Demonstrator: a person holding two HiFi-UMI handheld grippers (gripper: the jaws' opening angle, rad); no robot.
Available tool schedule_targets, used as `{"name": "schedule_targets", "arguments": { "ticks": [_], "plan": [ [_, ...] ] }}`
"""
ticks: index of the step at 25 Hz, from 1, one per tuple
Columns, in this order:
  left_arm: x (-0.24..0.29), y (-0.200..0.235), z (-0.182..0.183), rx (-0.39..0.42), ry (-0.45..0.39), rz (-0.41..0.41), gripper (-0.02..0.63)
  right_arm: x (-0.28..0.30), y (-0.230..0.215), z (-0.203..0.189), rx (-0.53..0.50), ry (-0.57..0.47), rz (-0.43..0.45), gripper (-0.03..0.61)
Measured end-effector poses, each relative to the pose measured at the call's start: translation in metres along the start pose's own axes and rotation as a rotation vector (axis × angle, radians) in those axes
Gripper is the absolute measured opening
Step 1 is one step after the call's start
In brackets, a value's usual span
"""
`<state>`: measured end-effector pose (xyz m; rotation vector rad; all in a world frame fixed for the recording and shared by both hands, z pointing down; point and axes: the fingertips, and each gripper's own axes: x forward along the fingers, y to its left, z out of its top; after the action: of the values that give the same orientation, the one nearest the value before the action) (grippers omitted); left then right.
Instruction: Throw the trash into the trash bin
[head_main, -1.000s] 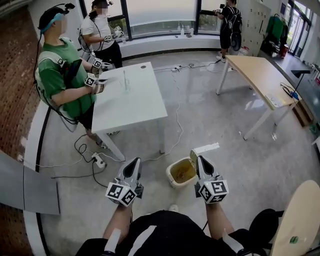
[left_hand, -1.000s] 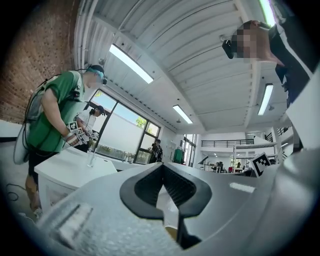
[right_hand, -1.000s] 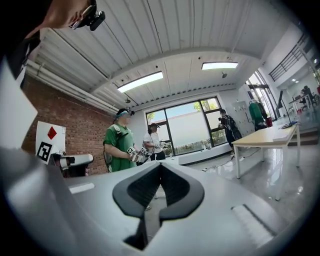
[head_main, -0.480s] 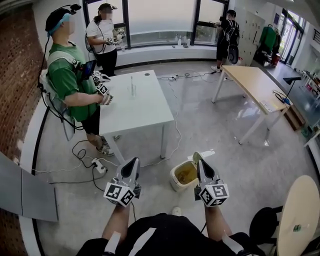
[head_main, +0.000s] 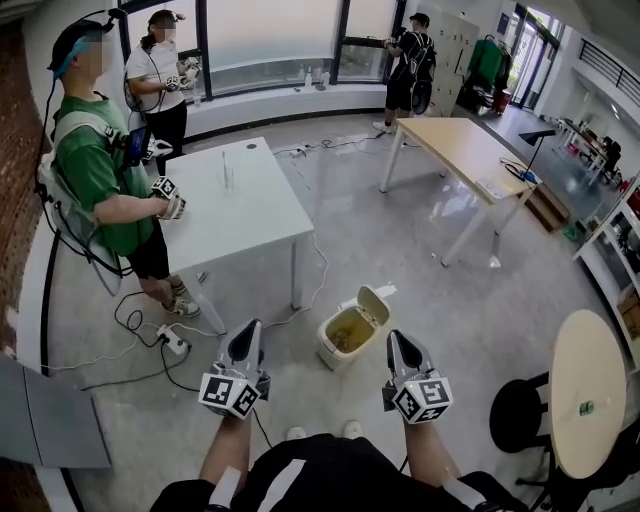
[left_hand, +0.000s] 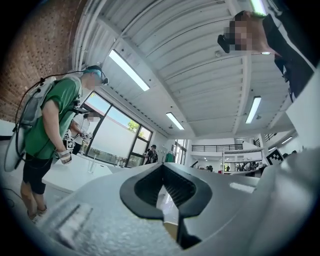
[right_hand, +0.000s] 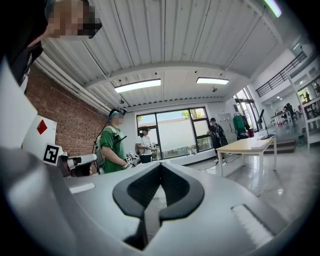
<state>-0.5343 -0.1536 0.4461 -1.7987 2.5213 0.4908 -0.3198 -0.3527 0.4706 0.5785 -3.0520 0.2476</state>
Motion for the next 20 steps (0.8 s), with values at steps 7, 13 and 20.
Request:
{"name": "schedule_targets", "arguments": {
  "ticks": [7,13,20],
  "plan": [
    [0.026,-0.029,-0.004,0.008,0.010,-0.055,0.003,-0.008,-0.040,0.014,-0.008,-0.037,-0.024,0.006],
    [0.039,-0.059,-0.018,0.004,0.020,-0.054,0.003,-0.023,-0.079,0.011,-0.011,-0.018,-0.026,0.005],
    [0.046,-0.072,-0.021,0.019,0.003,-0.044,0.003,-0.015,-0.089,0.012,-0.022,-0.030,0.001,0.005]
  ]
}}
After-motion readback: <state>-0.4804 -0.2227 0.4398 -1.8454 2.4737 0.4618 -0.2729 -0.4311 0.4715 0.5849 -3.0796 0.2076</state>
